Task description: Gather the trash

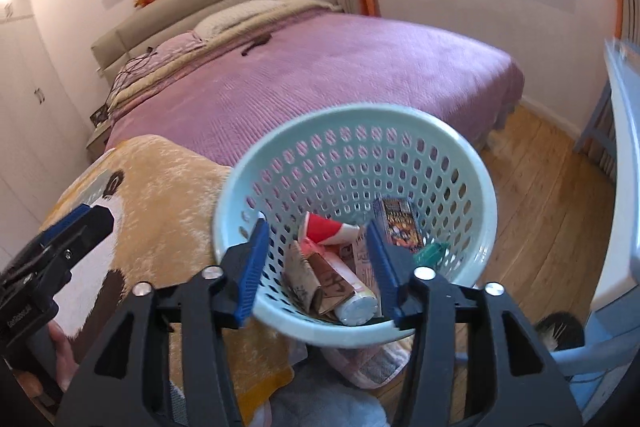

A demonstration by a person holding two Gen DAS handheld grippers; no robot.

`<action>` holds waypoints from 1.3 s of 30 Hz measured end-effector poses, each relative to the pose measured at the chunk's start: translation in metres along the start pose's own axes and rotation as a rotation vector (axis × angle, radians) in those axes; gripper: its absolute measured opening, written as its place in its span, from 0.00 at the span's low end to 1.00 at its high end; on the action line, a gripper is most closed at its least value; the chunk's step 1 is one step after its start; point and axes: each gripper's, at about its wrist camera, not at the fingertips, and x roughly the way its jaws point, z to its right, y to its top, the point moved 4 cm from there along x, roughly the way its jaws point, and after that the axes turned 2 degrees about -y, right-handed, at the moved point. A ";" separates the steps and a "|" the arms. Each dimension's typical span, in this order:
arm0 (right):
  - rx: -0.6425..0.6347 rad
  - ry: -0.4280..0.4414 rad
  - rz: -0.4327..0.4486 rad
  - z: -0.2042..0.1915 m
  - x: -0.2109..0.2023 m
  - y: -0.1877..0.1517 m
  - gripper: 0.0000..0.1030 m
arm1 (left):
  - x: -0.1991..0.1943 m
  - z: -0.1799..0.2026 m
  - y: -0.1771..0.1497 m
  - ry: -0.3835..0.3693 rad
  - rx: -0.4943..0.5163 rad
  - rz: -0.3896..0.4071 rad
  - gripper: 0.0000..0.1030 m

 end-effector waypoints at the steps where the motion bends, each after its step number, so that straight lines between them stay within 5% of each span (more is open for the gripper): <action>1: -0.009 -0.003 0.018 -0.004 -0.004 -0.001 0.53 | -0.008 -0.004 -0.002 0.028 0.003 0.020 0.81; 10: -0.090 -0.025 0.231 -0.042 -0.046 -0.011 0.57 | -0.060 -0.038 -0.020 0.266 -0.005 0.199 0.82; 14: -0.107 -0.031 0.268 -0.053 -0.051 -0.017 0.58 | -0.068 -0.034 -0.029 0.405 0.105 0.292 0.88; 39: -0.038 0.001 0.316 -0.037 -0.067 -0.006 0.58 | -0.063 -0.059 -0.035 0.318 -0.039 0.244 0.93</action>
